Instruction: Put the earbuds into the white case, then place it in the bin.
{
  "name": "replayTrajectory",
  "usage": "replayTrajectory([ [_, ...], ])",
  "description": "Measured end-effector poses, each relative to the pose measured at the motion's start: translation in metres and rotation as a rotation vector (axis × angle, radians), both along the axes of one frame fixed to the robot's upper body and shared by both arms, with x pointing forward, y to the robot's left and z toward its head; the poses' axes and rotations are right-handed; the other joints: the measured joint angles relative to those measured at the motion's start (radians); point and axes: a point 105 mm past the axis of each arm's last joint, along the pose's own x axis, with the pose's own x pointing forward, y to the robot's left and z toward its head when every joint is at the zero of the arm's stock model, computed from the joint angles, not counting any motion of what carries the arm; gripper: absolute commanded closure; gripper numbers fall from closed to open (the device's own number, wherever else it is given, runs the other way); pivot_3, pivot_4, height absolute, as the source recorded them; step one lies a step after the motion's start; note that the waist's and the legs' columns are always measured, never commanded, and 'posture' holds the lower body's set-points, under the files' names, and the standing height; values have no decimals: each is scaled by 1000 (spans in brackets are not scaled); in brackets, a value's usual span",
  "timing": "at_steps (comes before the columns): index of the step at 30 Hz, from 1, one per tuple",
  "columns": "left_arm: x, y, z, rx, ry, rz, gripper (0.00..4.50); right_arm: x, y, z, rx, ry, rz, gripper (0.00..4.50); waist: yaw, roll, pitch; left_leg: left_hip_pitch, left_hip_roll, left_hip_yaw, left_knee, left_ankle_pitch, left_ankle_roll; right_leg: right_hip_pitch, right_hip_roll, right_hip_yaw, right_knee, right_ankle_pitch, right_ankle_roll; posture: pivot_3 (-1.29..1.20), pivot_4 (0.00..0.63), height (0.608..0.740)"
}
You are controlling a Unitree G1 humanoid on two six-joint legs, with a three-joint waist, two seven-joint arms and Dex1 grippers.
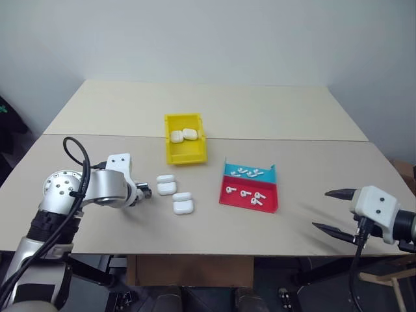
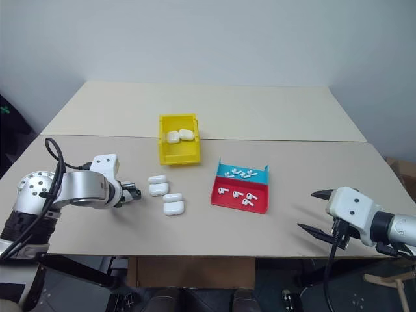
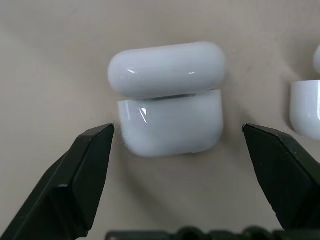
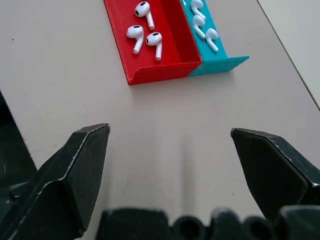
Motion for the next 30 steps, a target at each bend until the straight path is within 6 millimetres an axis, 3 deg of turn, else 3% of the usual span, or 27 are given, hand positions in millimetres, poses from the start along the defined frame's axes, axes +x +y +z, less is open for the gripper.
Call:
replayTrajectory([
  [30,3,3,-3,14,15,64,18,-2,0,-3,7,21,-20,0,0,0,0,0,0,0,0,0,-1,0,0,0,0,-2,3,0,150,740],
])
